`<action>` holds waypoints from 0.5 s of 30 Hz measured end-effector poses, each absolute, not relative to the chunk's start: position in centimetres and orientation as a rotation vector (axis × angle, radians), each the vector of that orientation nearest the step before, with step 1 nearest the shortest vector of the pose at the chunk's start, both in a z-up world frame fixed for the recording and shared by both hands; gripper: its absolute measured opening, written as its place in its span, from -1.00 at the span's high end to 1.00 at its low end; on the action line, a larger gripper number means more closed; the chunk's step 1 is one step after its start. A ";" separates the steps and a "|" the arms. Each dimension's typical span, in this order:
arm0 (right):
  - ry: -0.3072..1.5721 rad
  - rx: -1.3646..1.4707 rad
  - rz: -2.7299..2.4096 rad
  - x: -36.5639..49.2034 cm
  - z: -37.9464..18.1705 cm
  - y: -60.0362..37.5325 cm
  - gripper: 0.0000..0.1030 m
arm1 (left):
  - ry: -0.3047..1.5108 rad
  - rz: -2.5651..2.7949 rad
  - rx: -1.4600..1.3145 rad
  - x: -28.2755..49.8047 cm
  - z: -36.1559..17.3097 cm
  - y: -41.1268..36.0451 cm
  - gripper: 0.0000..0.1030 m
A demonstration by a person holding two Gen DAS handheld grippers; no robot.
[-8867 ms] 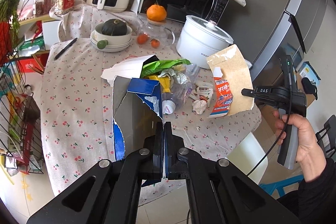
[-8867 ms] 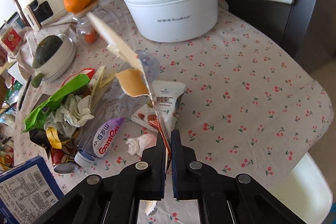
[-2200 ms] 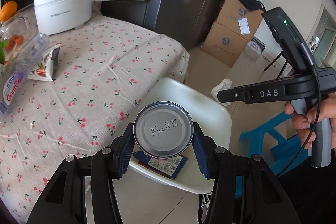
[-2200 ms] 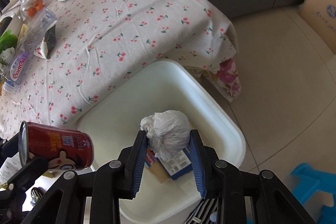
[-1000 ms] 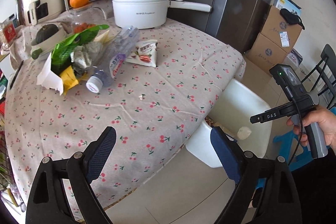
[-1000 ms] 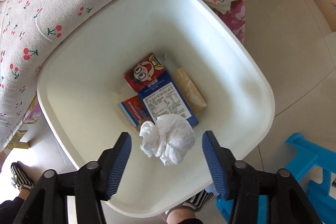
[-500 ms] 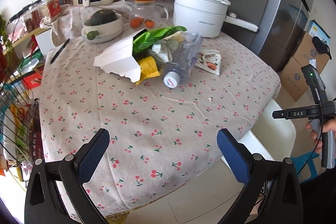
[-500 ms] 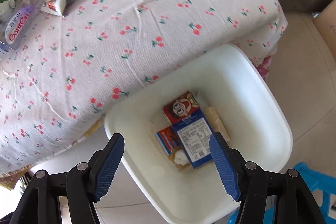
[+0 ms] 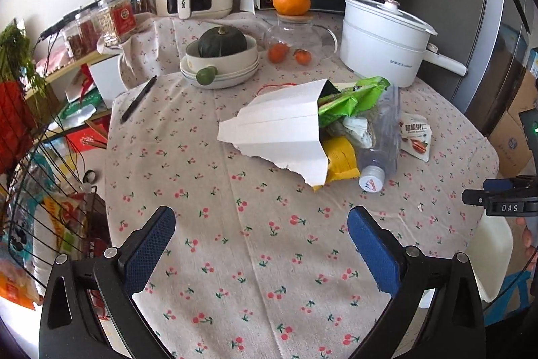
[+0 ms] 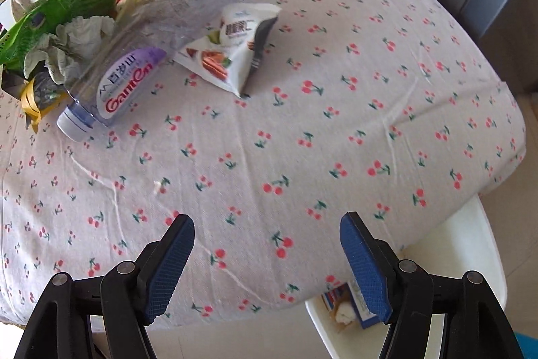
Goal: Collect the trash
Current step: 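Move both grippers back over the table toward the remaining trash, then grasp the white paper sheet with the left gripper while the right gripper grasps the snack pouch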
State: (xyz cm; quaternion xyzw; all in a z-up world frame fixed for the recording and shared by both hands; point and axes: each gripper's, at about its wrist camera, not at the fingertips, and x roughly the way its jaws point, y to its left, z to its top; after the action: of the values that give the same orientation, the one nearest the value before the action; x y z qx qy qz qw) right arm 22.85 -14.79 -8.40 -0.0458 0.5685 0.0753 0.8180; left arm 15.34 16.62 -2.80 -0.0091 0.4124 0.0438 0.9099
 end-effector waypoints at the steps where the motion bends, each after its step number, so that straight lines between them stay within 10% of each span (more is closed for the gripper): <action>1: 1.203 -0.105 0.160 23.1 -8.3 -14.5 -0.46 | 0.845 0.090 -0.020 16.2 -2.8 16.6 -1.00; 6: 1.188 -0.118 0.166 24.1 -8.2 -13.1 -0.47 | 0.865 0.101 -0.020 20.2 -3.7 15.3 -0.99; 15: 1.196 -0.117 0.158 25.0 -8.7 -13.2 -0.47 | 0.883 0.129 -0.009 24.6 -5.8 13.8 -0.19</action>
State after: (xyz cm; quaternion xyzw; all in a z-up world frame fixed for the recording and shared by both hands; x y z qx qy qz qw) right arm 24.97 -13.21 -8.73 -0.0551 0.5623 0.0743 0.8218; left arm 24.57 13.83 -5.84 -0.0041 0.4270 0.0624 0.9021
